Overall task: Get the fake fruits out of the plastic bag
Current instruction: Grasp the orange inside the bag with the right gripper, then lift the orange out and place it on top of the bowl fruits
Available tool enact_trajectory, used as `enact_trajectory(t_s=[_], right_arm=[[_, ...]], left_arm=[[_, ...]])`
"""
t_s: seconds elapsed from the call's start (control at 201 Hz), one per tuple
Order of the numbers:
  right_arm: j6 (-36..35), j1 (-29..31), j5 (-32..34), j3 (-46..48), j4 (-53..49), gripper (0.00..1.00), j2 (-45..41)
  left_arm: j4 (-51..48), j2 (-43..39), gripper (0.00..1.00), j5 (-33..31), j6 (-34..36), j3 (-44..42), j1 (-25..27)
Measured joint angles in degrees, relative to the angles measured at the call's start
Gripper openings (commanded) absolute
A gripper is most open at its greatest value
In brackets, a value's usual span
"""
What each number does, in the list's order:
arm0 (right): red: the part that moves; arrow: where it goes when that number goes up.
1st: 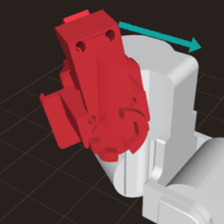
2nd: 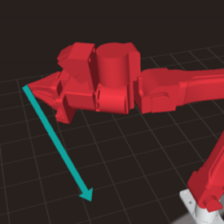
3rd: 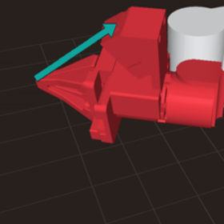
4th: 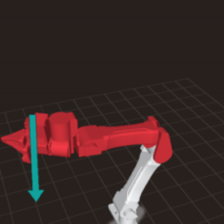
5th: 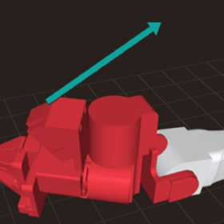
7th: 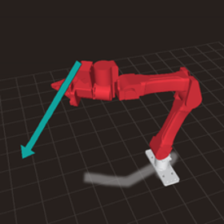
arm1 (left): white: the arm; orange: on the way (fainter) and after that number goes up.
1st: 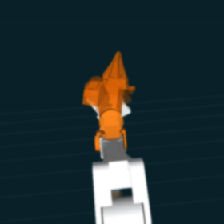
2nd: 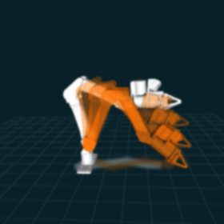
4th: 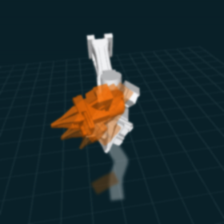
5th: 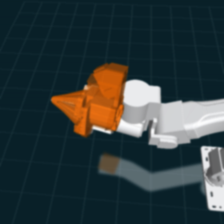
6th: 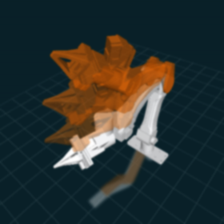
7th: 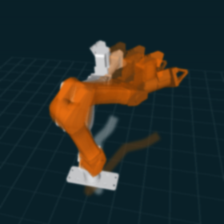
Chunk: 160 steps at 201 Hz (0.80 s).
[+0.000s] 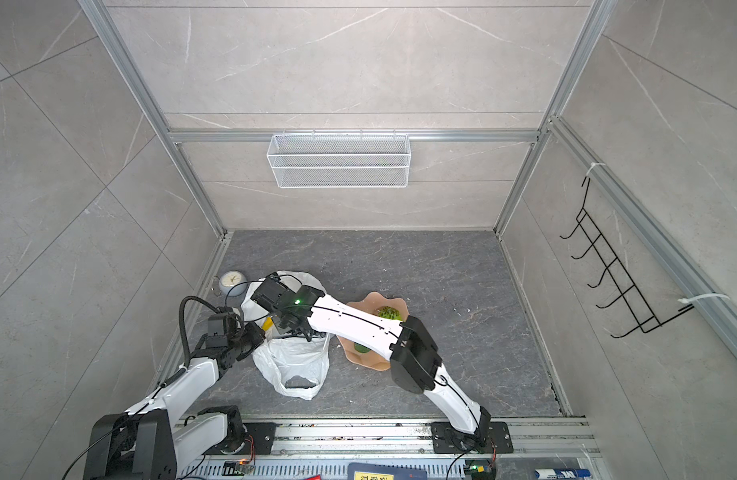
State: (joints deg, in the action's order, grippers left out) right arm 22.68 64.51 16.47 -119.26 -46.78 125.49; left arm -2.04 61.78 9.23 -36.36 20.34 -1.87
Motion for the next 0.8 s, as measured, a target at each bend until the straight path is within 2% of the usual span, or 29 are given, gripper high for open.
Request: enact_trajectory(t_s=[0.239,0.453,0.607,0.797], right_arm=[[2.0,0.1,-2.2,24.5,5.8,0.0,-20.7],[4.5,-2.4,-0.5,35.5,5.1,0.0,-36.5],[5.8,-6.6,0.6,40.2,4.0,0.0,-41.2],[5.2,-13.5,1.3,41.6,2.8,0.0,-40.3]], left_arm=[[0.0,0.1,0.12,0.0,0.0,0.0,0.0],[0.0,0.5,0.12,0.0,0.2,0.0,0.0],[0.0,0.4,0.12,0.0,0.2,0.0,0.0],[0.0,0.4,0.12,0.0,0.2,0.0,0.0]])
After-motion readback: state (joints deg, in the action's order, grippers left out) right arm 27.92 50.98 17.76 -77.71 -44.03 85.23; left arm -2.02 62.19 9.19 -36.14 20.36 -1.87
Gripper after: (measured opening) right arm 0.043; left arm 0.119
